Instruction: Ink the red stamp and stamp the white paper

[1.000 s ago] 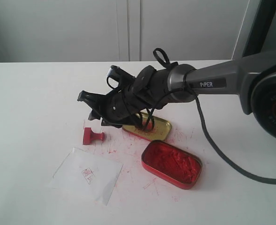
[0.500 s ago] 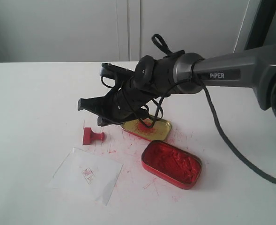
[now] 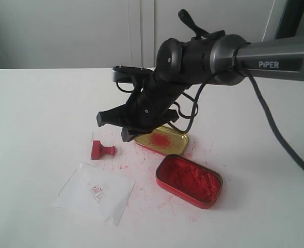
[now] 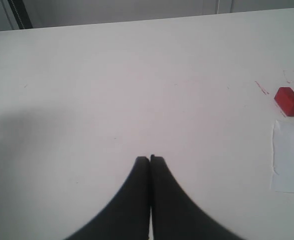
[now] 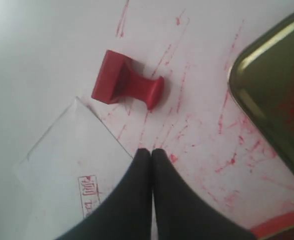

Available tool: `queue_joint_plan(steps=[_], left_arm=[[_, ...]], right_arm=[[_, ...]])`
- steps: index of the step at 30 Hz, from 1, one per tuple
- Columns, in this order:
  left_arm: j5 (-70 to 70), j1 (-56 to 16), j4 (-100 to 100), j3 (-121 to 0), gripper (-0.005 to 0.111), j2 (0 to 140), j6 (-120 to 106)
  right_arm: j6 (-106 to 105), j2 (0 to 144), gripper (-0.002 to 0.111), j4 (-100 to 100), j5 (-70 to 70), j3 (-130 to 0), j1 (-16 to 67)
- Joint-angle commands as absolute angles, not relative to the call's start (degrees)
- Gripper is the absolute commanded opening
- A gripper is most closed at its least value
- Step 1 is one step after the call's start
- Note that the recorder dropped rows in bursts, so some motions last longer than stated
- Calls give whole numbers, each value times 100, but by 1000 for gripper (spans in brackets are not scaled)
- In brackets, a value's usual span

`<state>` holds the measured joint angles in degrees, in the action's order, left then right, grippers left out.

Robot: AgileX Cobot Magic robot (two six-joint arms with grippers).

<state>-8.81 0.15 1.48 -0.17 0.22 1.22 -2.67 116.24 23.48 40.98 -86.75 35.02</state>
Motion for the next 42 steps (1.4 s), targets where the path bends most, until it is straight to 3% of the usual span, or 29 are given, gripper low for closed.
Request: queue_joint_plan(steps=[1,35,42], left_arm=[[-860,-1,140,0,0,0,128],[-860,-1,140,0,0,0,128],[-860,-1,140,0,0,0,128]], right_arm=[[-235,11458,0,2066,4515,-8662,3335],[487,11134,0,724,6311,-8651,2303],[605,10674,0,388,6016,-8005,1888]])
